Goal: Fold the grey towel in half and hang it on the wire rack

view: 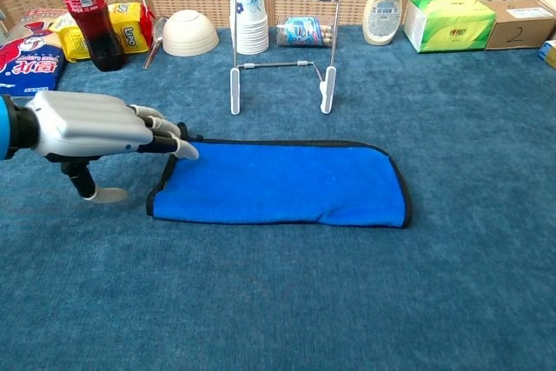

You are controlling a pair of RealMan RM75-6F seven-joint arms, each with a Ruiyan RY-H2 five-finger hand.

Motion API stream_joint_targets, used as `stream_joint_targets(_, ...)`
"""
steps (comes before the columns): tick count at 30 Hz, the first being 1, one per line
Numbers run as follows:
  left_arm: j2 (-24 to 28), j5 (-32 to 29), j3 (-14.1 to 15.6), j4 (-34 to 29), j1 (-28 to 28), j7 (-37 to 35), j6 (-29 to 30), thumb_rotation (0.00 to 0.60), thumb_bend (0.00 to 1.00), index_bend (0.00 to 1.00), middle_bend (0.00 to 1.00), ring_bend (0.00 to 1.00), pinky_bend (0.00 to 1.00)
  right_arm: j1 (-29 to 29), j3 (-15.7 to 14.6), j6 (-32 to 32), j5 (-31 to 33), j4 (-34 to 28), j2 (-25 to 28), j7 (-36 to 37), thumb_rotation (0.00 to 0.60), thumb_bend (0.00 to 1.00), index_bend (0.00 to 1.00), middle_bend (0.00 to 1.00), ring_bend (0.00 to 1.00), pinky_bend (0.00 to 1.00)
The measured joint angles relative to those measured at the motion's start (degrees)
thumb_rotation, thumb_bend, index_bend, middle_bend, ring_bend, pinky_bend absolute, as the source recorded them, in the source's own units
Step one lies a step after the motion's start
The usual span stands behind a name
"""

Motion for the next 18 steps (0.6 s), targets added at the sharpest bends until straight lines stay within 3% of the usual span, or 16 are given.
stream_joint_targets(18, 2.01, -0.23, 0.93, -2.31, 1.11, 0.44, 3.59, 0.600, 0.56, 0.00, 0.16, 0.00, 0.00, -0.35, 0.14, 0.37, -0.46, -0.48, 0.15, -0.02, 0.600, 0.50, 0.12, 0.25, 0.03, 0.00)
